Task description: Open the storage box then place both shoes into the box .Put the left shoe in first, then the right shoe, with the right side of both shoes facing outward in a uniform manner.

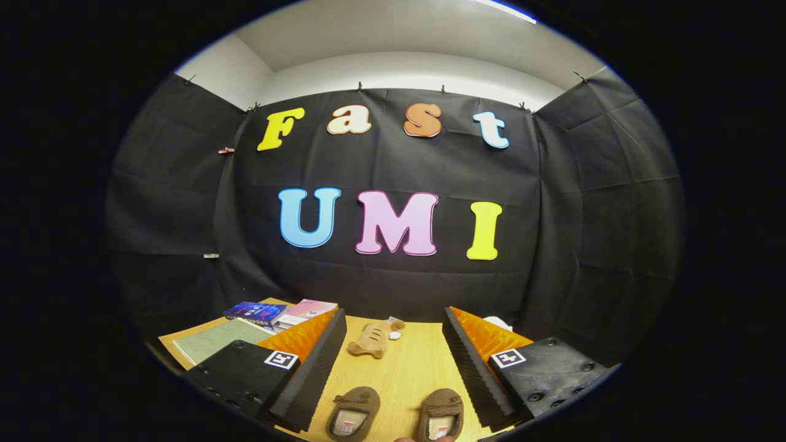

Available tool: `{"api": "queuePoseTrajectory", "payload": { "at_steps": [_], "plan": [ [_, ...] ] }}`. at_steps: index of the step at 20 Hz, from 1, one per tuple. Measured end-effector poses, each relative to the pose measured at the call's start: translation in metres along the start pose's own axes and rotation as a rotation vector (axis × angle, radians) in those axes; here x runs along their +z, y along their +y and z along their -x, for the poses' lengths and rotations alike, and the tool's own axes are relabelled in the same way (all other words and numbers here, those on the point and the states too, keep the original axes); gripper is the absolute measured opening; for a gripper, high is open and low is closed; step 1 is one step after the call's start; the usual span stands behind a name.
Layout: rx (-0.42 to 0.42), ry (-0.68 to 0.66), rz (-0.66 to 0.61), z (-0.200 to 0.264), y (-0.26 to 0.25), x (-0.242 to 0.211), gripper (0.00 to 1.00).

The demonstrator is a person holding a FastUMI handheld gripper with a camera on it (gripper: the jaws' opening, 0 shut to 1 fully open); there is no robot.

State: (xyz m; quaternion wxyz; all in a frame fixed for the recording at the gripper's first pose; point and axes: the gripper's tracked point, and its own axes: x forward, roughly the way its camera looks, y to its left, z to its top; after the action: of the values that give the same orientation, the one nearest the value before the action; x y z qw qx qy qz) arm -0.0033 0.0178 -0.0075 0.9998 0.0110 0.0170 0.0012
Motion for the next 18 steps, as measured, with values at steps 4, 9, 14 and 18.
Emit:
{"api": "queuePoseTrajectory", "payload": {
  "at_steps": [4, 9, 14, 18],
  "plan": [
    [-0.016, -0.006, 0.009, 0.002, -0.004, 0.000, 0.97],
    [-0.023, 0.028, 0.007, -0.001, -0.003, -0.011, 0.97],
    [0.056, 0.117, -0.015, -0.015, 0.025, -0.046, 0.98],
    [0.211, 0.249, -0.112, -0.024, 0.068, -0.088, 0.98]
  ]
}}
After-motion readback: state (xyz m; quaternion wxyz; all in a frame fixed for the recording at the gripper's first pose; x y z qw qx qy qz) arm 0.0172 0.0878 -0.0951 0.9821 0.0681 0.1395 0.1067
